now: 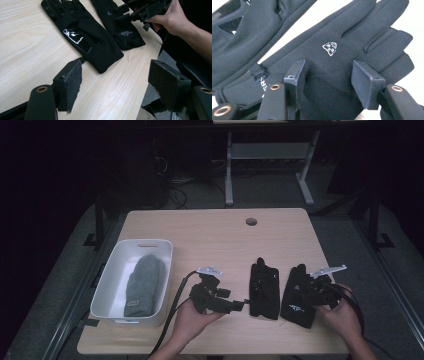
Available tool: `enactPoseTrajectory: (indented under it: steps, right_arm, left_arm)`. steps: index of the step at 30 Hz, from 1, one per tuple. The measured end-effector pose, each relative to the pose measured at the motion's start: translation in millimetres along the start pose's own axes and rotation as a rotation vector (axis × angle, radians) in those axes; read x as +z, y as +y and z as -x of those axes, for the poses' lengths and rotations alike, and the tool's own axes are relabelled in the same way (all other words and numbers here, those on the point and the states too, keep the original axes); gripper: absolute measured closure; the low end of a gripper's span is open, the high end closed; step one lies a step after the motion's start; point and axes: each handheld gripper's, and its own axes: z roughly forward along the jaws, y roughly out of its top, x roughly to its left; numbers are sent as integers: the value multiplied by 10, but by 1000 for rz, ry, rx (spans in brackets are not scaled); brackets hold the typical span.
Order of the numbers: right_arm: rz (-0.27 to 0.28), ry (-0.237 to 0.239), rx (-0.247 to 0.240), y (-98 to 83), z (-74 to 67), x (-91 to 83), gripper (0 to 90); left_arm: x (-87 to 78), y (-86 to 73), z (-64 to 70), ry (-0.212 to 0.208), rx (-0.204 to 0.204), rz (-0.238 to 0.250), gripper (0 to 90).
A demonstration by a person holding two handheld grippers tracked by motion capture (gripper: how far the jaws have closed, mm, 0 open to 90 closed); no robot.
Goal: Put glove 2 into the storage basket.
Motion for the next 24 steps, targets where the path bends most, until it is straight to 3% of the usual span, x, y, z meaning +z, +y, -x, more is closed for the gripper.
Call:
enactPoseTrajectory:
  steps: [6,11,13,19,24]
  right_arm:
    - [4,-23,-21,-3,-33,9,502]
    - [-1,17,-7,11,-12,4,658]
    - [-12,39,22,15,-19,0,708]
    - [-25,71,70,31,32,-12,750]
    - [-9,85,81,73,48,-80,759]
  left_arm:
    - [-6,-8,4,-1,2,20,271]
    - [-7,-13,2,3,3,13,271]
    - [-6,-17,-3,2,3,12,271]
    - [-21,-28,-27,0,-7,14,271]
    - [-49,-31,-44,9,-10,26,271]
